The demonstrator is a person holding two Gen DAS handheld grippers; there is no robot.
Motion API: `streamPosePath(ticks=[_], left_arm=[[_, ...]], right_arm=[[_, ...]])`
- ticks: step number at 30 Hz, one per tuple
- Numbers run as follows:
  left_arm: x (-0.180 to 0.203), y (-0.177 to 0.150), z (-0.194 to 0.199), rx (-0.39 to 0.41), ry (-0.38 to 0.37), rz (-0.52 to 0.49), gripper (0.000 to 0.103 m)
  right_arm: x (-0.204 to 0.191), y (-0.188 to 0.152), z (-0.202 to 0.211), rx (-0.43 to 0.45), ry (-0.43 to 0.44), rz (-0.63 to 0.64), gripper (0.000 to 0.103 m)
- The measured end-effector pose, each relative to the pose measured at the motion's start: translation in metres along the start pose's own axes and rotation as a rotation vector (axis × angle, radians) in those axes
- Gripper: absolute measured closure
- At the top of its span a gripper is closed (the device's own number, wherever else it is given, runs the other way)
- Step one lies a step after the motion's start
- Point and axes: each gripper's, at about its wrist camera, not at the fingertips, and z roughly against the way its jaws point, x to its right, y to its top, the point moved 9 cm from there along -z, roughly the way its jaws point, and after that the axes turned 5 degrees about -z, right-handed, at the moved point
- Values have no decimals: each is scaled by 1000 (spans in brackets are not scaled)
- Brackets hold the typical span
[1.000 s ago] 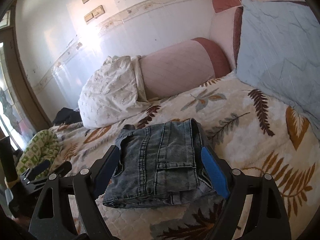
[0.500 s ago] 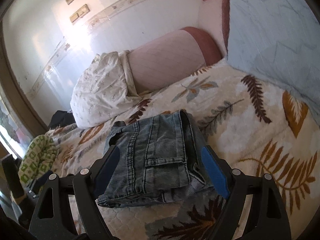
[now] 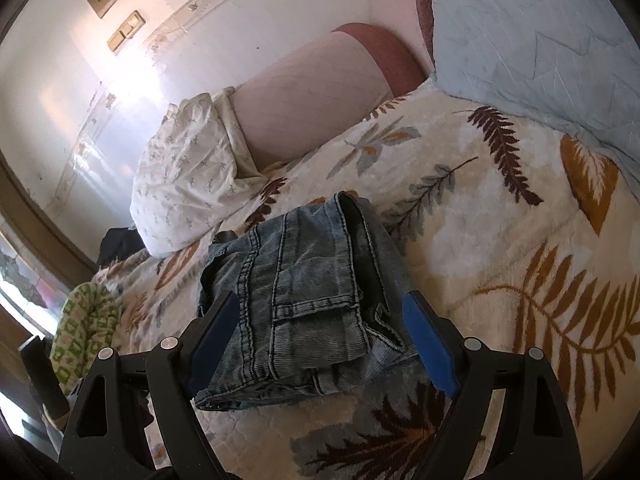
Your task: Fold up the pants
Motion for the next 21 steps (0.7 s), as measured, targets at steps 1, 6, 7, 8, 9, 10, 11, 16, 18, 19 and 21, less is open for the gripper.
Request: streamPosePath(ticks=[1, 6, 7, 8, 9, 10, 11, 16, 18, 19, 21], left_arm=[[0, 0, 0, -3, -1, -1, 0], [1, -1, -2, -7, 4, -5, 0], [1, -1, -2, -6, 3, -5, 0], [1, -1, -2, -7, 1, -5, 0], [1, -1, -2, -8, -1, -5, 0], [1, -1, -2, -9, -1, -5, 0], [1, -2, -3, -10, 0, -5, 0], [2, -3, -3, -12, -1, -8, 0], [3, -3, -3, -14, -4, -9, 0], [3, -3, -4, -14, -4, -9, 0], [3, -3, -4, -16, -6, -11, 0]], right_arm=[[0, 0, 0, -2, -1, 0, 19], [0, -1, -2, -10, -2, 1, 19], [0, -1, -1, -10, -3, 2, 19], [0, -1, -2, -10, -3, 3, 19], [0, -1, -2, -11, -4, 3, 19], [0, -1, -2, -12, -4, 2, 19], [0, -1, -2, -13, -4, 1, 19], [0, -2, -2, -13, -3, 2, 19], [0, -2, -2, -13, -6, 2, 19], [1, -2, -2, -13, -6, 1, 19], [1, -2, -3, -16, -4, -2, 19]])
